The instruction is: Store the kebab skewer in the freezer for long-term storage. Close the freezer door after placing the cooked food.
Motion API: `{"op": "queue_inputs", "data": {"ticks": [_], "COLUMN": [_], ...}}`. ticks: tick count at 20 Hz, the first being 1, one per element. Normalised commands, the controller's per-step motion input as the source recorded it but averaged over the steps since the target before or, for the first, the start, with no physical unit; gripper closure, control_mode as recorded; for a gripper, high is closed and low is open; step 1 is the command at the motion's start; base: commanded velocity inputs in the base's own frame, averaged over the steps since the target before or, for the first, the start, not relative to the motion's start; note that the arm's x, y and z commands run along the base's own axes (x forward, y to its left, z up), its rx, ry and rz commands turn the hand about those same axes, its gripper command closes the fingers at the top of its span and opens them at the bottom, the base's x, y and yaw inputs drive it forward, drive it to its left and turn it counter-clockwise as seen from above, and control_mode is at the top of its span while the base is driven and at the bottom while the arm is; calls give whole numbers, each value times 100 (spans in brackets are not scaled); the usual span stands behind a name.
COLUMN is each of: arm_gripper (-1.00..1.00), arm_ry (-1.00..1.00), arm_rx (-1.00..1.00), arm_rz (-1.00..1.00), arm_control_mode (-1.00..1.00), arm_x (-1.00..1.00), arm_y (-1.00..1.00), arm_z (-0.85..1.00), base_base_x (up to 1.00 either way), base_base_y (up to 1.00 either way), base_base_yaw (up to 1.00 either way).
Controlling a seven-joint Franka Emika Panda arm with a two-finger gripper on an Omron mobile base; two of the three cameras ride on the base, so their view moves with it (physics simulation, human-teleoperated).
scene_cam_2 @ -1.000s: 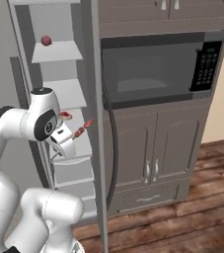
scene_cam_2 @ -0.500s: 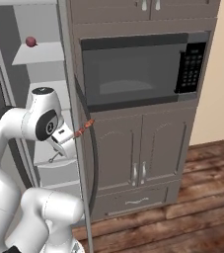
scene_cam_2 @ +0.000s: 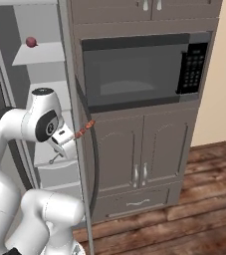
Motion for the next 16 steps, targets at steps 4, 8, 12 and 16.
{"op": "queue_inputs", "data": {"ticks": [4, 8, 12, 16], "arm_gripper": [100, 100, 100, 100], "arm_ry": [0, 0, 0, 0], "arm_rx": [0, 0, 0, 0], "arm_rz": [0, 0, 0, 0], "arm_control_mode": [100, 100, 100, 100], "arm_x": [0, 0, 0, 0], "arm_y": [0, 0, 0, 0], "arm_z": [0, 0, 0, 0], "base_base_x": [-48, -67, -71, -46], "base_base_y": [7, 17, 23, 32], "base_base_yaw": [6, 7, 4, 7]}}
